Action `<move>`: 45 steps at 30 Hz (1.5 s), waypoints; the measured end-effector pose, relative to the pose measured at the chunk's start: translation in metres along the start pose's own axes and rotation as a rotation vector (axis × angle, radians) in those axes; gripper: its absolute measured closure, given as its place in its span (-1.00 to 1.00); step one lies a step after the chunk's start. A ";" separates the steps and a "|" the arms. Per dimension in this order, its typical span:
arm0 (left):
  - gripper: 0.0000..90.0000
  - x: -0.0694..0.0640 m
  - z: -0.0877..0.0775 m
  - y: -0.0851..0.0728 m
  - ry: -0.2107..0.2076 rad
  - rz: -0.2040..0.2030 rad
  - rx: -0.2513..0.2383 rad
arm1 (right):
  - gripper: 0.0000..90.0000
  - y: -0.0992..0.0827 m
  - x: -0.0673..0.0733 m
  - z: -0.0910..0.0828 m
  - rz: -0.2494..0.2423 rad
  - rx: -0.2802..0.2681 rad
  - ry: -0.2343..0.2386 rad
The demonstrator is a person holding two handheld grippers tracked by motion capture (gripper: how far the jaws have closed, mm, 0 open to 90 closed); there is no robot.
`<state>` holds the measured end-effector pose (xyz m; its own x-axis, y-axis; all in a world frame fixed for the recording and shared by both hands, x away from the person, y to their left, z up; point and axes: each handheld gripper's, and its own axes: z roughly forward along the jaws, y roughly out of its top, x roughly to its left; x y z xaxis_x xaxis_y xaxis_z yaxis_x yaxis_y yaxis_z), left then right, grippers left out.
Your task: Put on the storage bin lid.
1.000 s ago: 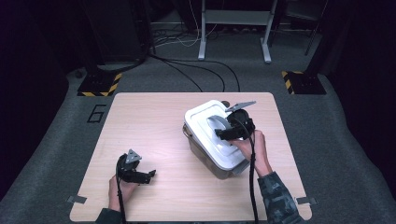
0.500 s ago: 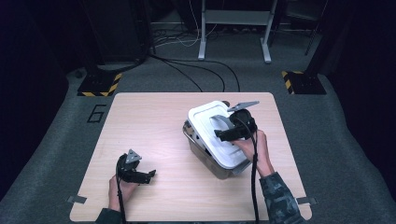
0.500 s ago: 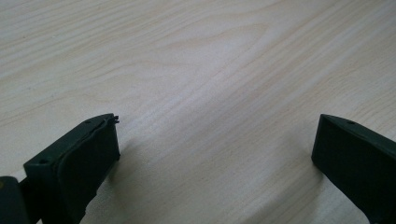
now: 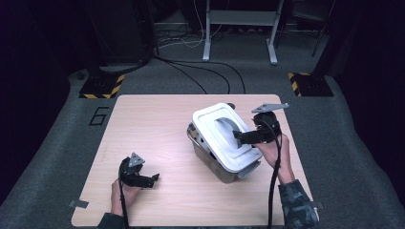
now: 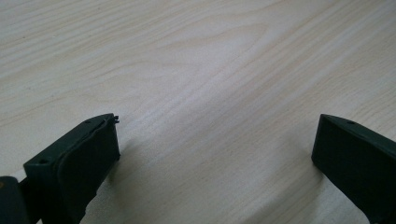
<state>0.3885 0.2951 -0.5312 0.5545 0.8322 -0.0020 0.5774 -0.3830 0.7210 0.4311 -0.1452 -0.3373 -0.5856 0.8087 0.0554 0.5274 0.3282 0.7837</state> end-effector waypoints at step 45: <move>-0.99 0.000 0.000 0.000 0.001 0.002 0.000 | -1.00 -0.157 -0.092 0.017 0.234 0.082 -0.226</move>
<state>0.3885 0.2951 -0.5312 0.5553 0.8317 0.0004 0.5759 -0.3849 0.7212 0.4130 -0.2629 -0.4755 -0.2959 0.9516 0.0825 0.6848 0.1512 0.7129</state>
